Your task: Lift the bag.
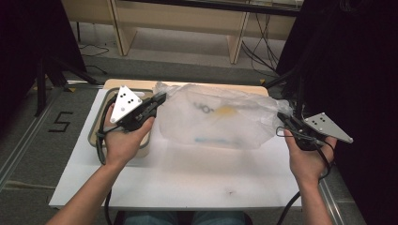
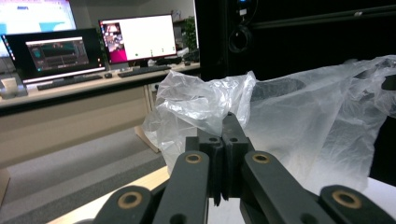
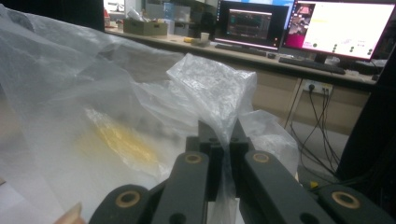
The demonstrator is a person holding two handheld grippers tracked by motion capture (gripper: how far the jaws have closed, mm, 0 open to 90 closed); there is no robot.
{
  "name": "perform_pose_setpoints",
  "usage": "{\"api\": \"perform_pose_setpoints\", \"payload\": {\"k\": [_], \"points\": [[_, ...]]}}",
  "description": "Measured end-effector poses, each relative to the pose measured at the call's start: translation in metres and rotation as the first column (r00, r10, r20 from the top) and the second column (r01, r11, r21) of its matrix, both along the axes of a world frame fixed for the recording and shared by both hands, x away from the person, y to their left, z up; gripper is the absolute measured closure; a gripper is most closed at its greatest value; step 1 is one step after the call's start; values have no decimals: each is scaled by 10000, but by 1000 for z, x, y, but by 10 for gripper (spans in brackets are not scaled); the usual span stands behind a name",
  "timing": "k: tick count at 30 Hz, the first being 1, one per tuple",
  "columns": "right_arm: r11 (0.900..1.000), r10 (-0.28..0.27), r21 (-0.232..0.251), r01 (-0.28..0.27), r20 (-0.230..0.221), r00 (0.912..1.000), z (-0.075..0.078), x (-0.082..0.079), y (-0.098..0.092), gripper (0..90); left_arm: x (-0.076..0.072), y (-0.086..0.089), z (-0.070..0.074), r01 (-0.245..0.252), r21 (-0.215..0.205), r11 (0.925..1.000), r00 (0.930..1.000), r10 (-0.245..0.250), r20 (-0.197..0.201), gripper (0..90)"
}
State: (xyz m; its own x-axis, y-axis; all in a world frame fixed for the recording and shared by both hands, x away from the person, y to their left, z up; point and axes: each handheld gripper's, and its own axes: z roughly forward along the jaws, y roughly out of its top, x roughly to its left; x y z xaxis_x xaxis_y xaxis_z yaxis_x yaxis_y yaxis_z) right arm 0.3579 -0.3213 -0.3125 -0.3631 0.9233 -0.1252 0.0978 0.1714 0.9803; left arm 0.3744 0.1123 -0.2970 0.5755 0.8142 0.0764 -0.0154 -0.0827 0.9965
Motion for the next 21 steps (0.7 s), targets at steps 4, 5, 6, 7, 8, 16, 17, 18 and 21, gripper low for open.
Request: {"api": "perform_pose_setpoints", "payload": {"k": [4,5,6,7,8,16,17,18,21], "points": [[10000,-48,39,49,-102,9999,-7,7,5,900,9,-5,-6,-145,193,9997,9998,147,-110,892],[10000,-56,61,56,-107,9999,-8,8,6,900,11,-7,-8,-210,249,9995,9997,213,-129,892],[10000,-58,62,59,-122,9999,-9,10,8,900,14,-8,-11,-248,208,9995,9995,252,-195,892],[10000,-50,39,50,-148,9999,-10,11,9,900,16,-10,-13,-264,246,9993,9993,270,-256,891],[10000,-78,35,79,-172,9998,-11,12,11,900,19,-12,-16,-303,268,9992,9990,312,-335,891],[10000,-78,-3,78,-487,9988,-23,24,23,900,40,-23,-38,-466,532,9975,9934,518,-1020,890],[10000,-56,11,56,-504,9987,-24,25,23,900,41,-24,-41,-472,475,9978,9927,522,-1091,890],[10000,-37,47,40,-557,9984,-25,25,24,900,41,-24,-43,-474,474,9977,9925,524,-1108,890],[10000,-76,20,77,-612,9981,-28,28,23,900,43,-26,-48,-500,404,9979,9912,545,-1209,890]]}}
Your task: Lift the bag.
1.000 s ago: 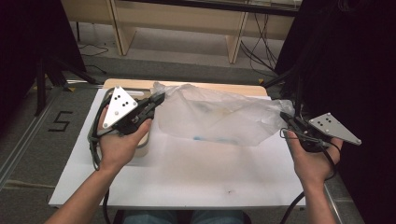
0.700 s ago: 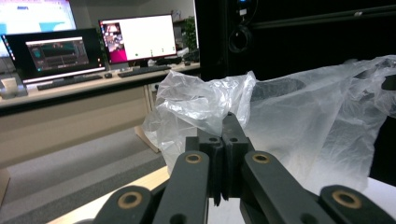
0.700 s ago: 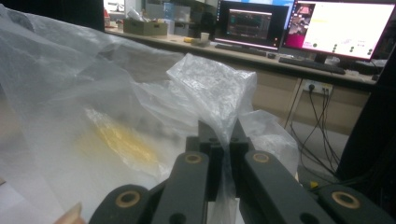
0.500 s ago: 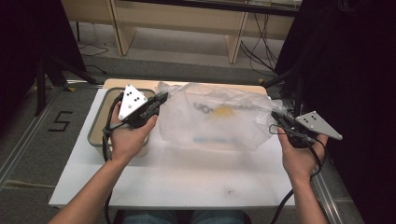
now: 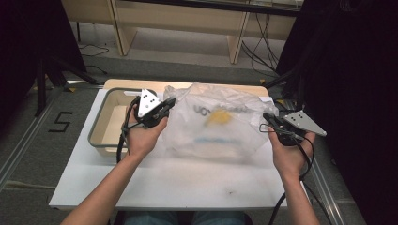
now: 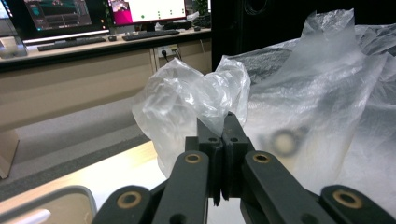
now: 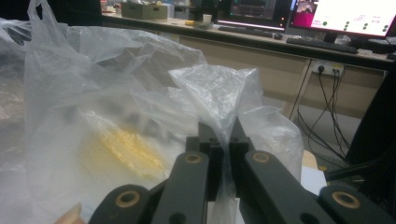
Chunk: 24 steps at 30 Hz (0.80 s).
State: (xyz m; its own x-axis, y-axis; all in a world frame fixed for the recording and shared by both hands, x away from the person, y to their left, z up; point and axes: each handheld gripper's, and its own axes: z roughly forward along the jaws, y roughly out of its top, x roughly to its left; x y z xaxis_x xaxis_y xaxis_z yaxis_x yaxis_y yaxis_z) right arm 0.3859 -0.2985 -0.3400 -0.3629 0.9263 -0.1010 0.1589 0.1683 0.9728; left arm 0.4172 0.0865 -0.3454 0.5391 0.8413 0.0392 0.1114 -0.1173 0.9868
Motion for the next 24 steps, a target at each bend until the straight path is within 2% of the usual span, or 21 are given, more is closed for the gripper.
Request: {"api": "perform_pose_setpoints", "payload": {"k": [4,14,20,24], "points": [[10000,-70,10,71,-173,9998,-6,4,-1,900,4,-2,-6,-107,-93,9999,9999,106,-133,890],[9999,-61,152,75,-913,9958,-25,18,-4,900,18,-5,-26,-354,197,9992,9979,364,-531,889],[9981,98,611,7,-1715,9851,-41,26,-9,900,25,-5,-40,-412,307,9987,9943,440,-973,888],[9985,133,542,-22,-2054,9786,-49,30,-10,900,28,-3,-46,-480,438,9979,9920,528,-1148,886]]}}
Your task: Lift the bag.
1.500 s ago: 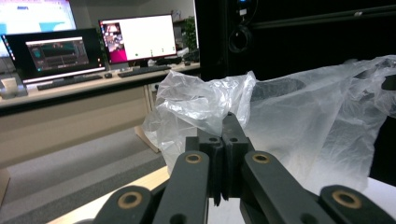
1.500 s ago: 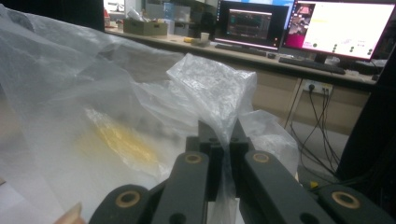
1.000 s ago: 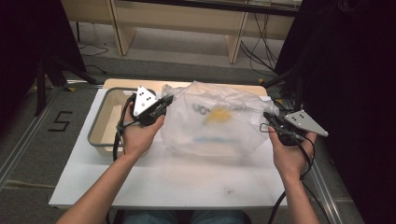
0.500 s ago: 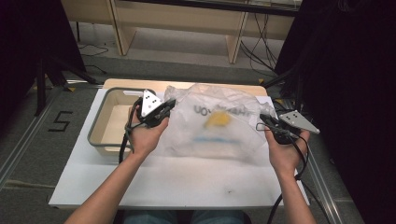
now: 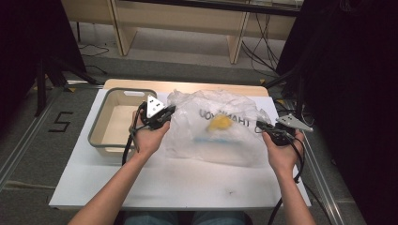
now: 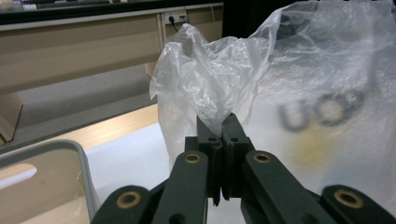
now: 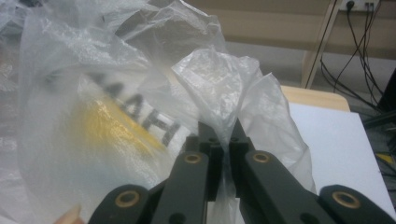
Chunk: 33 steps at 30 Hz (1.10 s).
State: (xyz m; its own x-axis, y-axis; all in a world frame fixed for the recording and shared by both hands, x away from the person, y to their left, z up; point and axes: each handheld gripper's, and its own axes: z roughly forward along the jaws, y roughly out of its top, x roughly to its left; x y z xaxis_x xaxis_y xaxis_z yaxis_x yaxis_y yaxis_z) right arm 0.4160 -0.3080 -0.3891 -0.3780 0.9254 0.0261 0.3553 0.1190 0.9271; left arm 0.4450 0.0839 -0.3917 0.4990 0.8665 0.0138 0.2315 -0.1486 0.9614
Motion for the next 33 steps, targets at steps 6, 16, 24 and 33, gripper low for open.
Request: {"api": "perform_pose_setpoints", "payload": {"k": [6,16,24,33], "points": [[9999,22,116,-19,-292,9996,-5,3,-1,900,4,3,-7,-151,213,9997,9997,154,-165,886],[9994,-248,242,256,-342,9991,-7,2,-7,900,8,11,-10,-390,157,9991,9988,395,-295,886],[9995,-269,150,273,-269,9993,-6,2,-8,898,10,13,-10,-426,-55,9991,9987,424,-284,860],[9988,-481,-12,482,83,9988,-3,-3,-11,784,4,17,-4,-453,-795,9958,9989,441,-175,617]]}}
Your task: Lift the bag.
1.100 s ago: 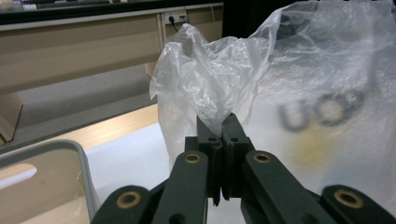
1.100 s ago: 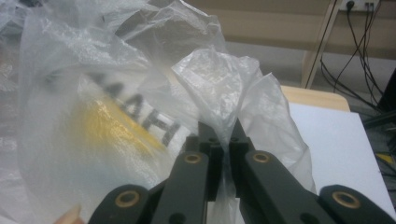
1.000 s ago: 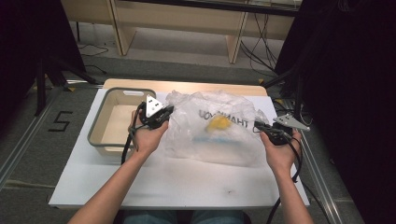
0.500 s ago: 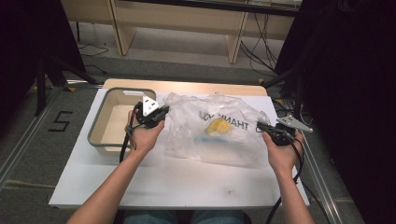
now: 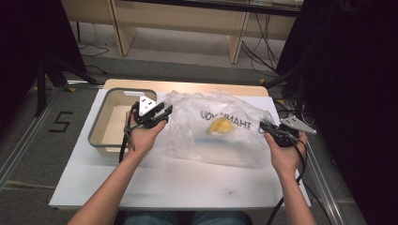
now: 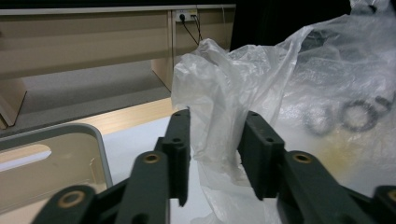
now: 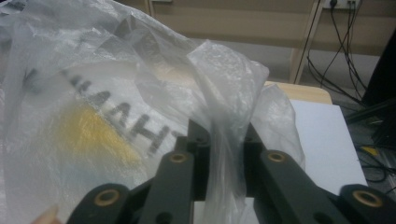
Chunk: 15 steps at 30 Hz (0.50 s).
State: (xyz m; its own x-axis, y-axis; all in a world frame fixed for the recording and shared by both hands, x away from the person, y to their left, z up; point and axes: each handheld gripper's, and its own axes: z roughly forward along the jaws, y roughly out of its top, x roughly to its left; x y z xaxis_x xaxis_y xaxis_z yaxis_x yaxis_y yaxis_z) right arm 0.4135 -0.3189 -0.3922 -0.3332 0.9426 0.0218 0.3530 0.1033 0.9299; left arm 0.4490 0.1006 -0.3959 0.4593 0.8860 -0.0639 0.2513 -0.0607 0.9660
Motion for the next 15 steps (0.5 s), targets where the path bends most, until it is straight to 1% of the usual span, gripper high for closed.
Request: {"api": "perform_pose_setpoints", "payload": {"k": [2,3,5,8,10,12,15], "points": [[10000,-36,-40,36,101,9999,1,-1,-1,732,-3,1,2,-20,-50,10000,10000,20,-9,553],[10000,-59,-57,60,199,9998,2,-2,-1,699,-4,1,3,-12,-62,10000,10000,12,-6,533],[9999,-115,-41,116,386,9992,3,-3,-3,620,-7,2,6,-39,-219,9998,10000,39,-20,497],[9997,-229,-32,232,742,9970,3,-5,-6,513,-10,3,12,129,-344,9993,9998,-133,-114,443],[9996,-276,116,267,901,9955,3,-7,-8,465,-13,3,16,242,-526,9983,9996,-248,-101,413],[9994,-319,177,304,951,9950,4,-7,-9,420,-15,1,21,265,-633,9976,9996,-267,-21,380],[9993,-347,162,332,1056,9938,5,-7,-9,384,-19,-1,29,285,-649,9975,9994,-272,214,327]]}}
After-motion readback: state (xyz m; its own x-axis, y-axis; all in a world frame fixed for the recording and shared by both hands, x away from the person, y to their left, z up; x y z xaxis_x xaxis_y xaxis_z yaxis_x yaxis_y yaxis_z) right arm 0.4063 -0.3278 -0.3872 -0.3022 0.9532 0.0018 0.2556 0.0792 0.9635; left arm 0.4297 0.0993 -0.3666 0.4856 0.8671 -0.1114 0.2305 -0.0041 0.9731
